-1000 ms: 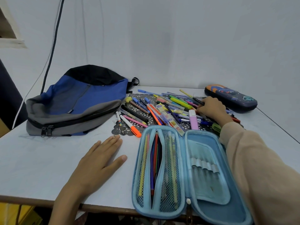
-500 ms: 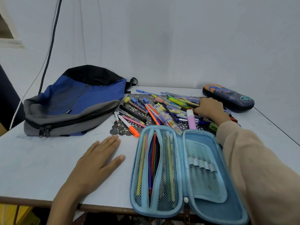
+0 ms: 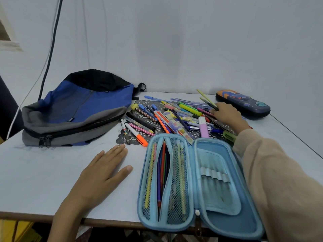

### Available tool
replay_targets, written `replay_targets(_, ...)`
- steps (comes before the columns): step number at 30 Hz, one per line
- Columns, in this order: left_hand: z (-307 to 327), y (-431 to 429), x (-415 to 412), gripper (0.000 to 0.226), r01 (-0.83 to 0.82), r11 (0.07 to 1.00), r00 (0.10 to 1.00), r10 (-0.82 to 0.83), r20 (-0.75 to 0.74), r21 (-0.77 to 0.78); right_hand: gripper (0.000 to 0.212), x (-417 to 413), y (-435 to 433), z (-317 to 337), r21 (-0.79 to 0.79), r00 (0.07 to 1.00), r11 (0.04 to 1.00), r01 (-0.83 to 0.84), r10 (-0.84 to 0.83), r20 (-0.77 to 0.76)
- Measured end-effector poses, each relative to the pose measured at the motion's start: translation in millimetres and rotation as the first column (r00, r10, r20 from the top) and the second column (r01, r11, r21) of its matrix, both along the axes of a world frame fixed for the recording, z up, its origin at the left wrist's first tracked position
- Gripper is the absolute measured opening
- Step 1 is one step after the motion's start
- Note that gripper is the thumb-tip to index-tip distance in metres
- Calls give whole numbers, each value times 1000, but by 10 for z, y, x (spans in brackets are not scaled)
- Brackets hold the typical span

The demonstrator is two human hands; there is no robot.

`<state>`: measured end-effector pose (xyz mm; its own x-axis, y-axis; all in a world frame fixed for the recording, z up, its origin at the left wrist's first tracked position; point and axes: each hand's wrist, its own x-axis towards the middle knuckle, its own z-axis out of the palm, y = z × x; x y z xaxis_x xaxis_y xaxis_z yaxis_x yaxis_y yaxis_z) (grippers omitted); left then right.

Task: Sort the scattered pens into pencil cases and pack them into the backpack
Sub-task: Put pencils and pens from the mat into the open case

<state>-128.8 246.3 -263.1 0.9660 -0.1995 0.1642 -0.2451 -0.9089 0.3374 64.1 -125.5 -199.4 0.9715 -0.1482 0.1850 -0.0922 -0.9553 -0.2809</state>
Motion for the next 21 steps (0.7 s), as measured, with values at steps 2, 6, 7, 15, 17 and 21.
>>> replay_targets(2, 8, -1, 0, 88, 1, 1000, 1000, -1, 1, 2, 39, -39, 12, 37, 29, 999, 999, 25, -24, -22)
replay_targets(6, 20, -7, -5, 87, 0, 1000, 1000, 0, -6, 11, 31, -39, 27, 38, 72, 996, 993, 94, -93, -19)
replay_targets(7, 22, -10, -6, 87, 0, 1000, 1000, 0, -7, 15, 27, -30, 23, 27, 98, 995, 990, 99, -99, -11)
replay_targets(15, 25, -11, -6, 87, -2, 1000, 1000, 2, -18, 17, 25, 8, 48, -31, 159, 999, 987, 24, -20, -26)
replay_targets(17, 24, -12, -3, 88, -3, 1000, 1000, 3, -21, 17, 32, 7, 56, -52, 130, 1000, 991, 21, -19, -21)
replay_targets(21, 21, -11, -8, 88, -3, 1000, 1000, 3, -19, 13, 43, 0, 93, -43, 131, 999, 990, 52, -52, 0)
